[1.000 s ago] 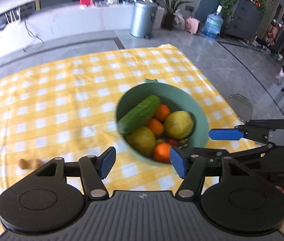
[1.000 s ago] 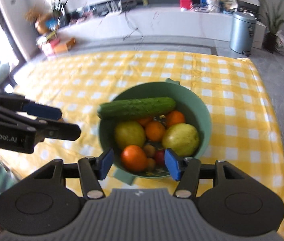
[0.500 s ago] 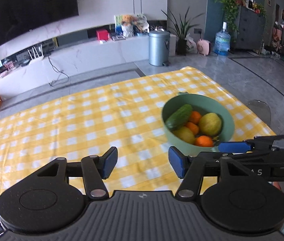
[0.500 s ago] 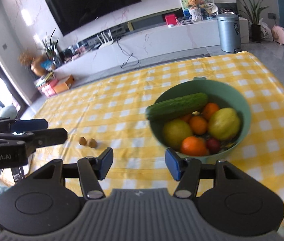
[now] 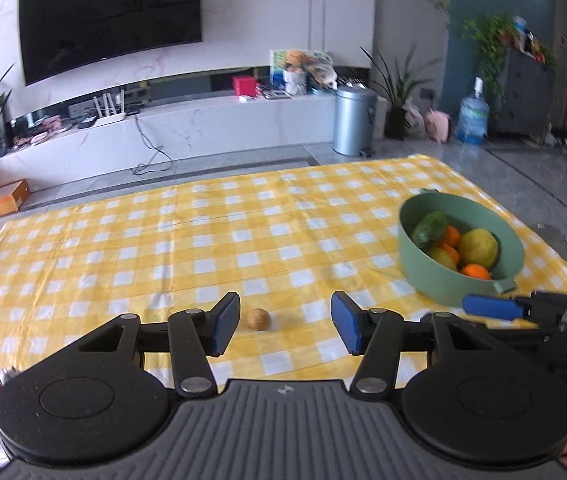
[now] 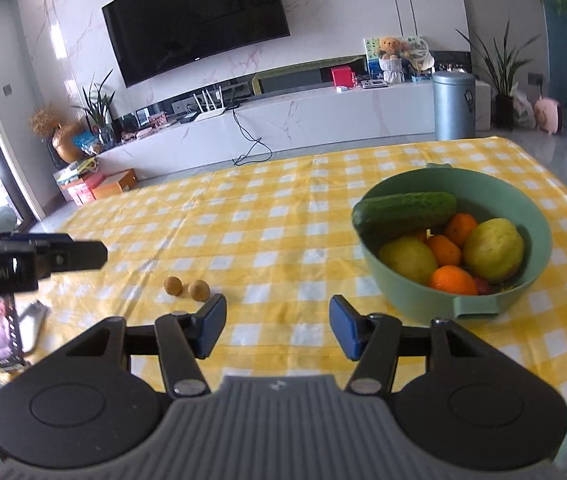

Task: Organize fruits
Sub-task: 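Move both tools back toward the two brown kiwis on the tablecloth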

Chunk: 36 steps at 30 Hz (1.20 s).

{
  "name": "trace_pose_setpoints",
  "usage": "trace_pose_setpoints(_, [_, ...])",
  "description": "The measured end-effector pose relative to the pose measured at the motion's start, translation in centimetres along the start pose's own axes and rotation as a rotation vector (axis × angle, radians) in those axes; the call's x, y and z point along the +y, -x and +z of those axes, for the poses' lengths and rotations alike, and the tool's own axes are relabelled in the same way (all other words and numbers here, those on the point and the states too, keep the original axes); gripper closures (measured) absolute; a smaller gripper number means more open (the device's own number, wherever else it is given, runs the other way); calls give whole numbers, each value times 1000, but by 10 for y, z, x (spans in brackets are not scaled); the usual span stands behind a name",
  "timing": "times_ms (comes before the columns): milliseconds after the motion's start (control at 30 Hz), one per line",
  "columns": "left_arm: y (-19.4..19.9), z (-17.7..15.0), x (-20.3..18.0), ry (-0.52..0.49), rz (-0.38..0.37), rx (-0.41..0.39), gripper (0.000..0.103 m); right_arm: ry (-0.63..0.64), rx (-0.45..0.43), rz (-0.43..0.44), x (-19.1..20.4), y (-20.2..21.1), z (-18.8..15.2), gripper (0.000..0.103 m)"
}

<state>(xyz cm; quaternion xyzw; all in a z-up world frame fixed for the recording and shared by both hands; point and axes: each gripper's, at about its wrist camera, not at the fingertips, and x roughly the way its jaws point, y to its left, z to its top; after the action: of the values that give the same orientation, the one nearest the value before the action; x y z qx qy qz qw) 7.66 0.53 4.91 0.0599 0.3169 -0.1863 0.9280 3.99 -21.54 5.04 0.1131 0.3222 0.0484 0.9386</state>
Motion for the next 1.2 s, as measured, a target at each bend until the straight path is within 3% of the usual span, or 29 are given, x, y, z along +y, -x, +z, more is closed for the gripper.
trace_pose_setpoints(433, [-35, -1, 26, 1, -9, 28, 46, 107, 24, -7, 27, -40, -3, 53])
trace_pose_setpoints(633, [-57, -6, 40, 12, -7, 84, 51, 176, 31, 10, 37, -62, -1, 58])
trace_pose_setpoints(833, [-79, -16, 48, 18, 7, 145, 56, 204, 61, 41, 44, -90, -1, 69])
trace_pose_setpoints(1033, [-99, -11, 66, 42, 21, 229, 60, 258, 86, 103, 59, -116, 2, 69])
trace_pose_setpoints(1200, [-114, -12, 80, 65, 14, 251, 61, 293, 96, 131, 72, -137, -1, 72])
